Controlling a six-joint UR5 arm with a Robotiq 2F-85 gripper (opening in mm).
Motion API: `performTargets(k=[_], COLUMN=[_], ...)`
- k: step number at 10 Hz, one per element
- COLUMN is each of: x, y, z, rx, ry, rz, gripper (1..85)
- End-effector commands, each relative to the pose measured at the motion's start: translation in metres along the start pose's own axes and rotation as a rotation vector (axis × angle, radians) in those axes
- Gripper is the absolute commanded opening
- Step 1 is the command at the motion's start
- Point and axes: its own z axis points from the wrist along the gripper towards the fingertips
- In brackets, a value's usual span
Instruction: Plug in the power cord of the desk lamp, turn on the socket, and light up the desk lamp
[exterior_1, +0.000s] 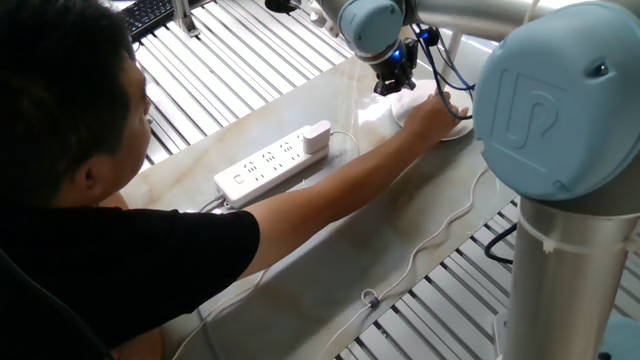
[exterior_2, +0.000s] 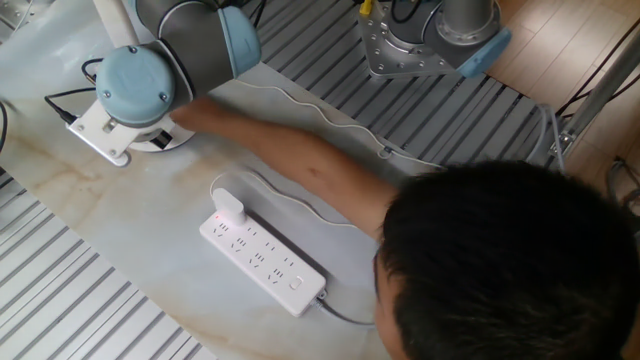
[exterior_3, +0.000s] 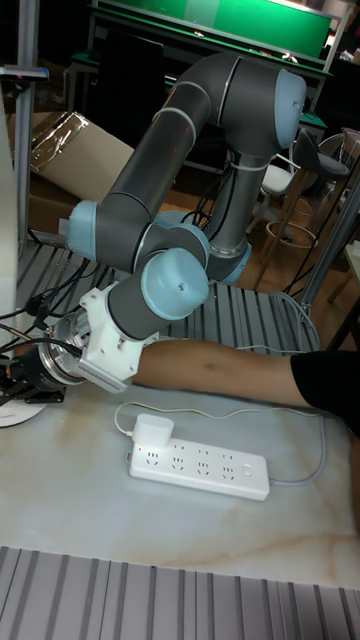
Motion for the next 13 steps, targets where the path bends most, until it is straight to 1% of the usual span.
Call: performTargets(k=[1,3,5,6,10,13], x=[0.001,0.001,0.005,0.007,0.002,0.001], y=[0.0,0.0,0.0,-0.002,0.001,0.006], z=[0.006,0.013,0.018,0.018,0.025,0.026], rx=[-0.01,-0.015,-0.022,-0.013,-0.011,-0.021], ry=[0.004,0.004,0.017,0.026,0.015,0.012], rz=[0.0,-0.011,-0.028,-0.036,-0.031,-0.027], gripper=[1.0,1.0,1.0,1.0,1.0,1.0])
